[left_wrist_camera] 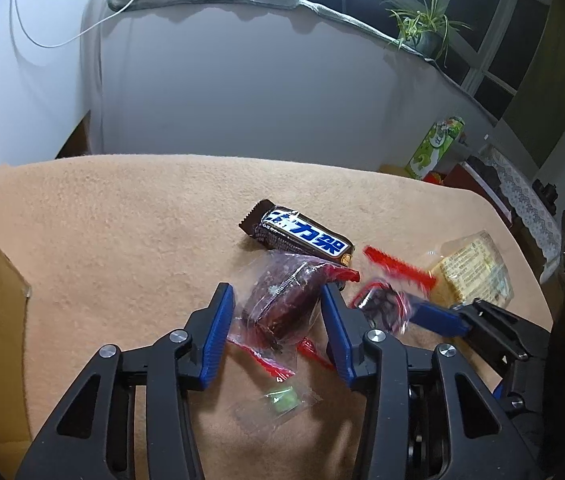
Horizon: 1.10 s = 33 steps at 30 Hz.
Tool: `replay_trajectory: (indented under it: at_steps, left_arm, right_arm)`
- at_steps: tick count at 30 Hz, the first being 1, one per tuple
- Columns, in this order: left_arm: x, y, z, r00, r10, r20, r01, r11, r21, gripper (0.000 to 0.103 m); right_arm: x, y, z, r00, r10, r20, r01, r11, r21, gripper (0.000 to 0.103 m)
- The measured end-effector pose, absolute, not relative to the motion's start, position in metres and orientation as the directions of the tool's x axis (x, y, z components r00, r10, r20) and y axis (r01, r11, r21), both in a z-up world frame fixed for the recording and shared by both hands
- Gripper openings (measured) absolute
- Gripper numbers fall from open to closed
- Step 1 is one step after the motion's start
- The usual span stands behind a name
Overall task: Organize snacks
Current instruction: 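Grasp the red-wrapped packet with the left gripper while the right gripper grasps the patterned packet, then carry both packets into the box and open both grippers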
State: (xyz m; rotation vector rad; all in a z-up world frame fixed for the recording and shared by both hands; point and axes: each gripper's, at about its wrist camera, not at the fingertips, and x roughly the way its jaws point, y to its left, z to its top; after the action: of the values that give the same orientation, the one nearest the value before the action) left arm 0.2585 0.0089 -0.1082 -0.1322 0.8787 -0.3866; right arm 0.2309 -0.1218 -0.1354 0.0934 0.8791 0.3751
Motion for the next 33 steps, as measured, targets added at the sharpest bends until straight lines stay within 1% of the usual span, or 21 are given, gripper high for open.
replay_trajectory:
  at_steps: [5,12,21,28,33]
  left_arm:
    - [0.254,0.012,-0.107,0.584,-0.383,-0.715,0.268,0.923,-0.276,0.041]
    - [0.236,0.016,-0.099,0.611,-0.392,-0.688,0.262,0.92,-0.292,0.041]
    - [0.173,0.019,-0.07,0.676,-0.405,-0.616,0.277,0.914,-0.296,0.041]
    - [0.115,0.022,-0.056,0.71,-0.396,-0.582,0.275,0.917,-0.288,0.041]
    - [0.08,0.03,-0.049,0.738,-0.363,-0.569,0.256,0.93,-0.262,0.041]
  right_arm:
    - [0.227,-0.128,-0.133,0.583,0.389,-0.713,-0.289,0.92,0.265,0.046]
    - [0.202,-0.143,-0.116,0.631,0.41,-0.659,-0.3,0.912,0.28,0.046]
    - [0.143,-0.179,-0.102,0.677,0.413,-0.609,-0.289,0.91,0.296,0.046]
    - [0.104,-0.2,-0.093,0.699,0.417,-0.581,-0.281,0.907,0.314,0.046]
    - [0.086,-0.201,-0.083,0.71,0.422,-0.564,-0.292,0.905,0.309,0.046]
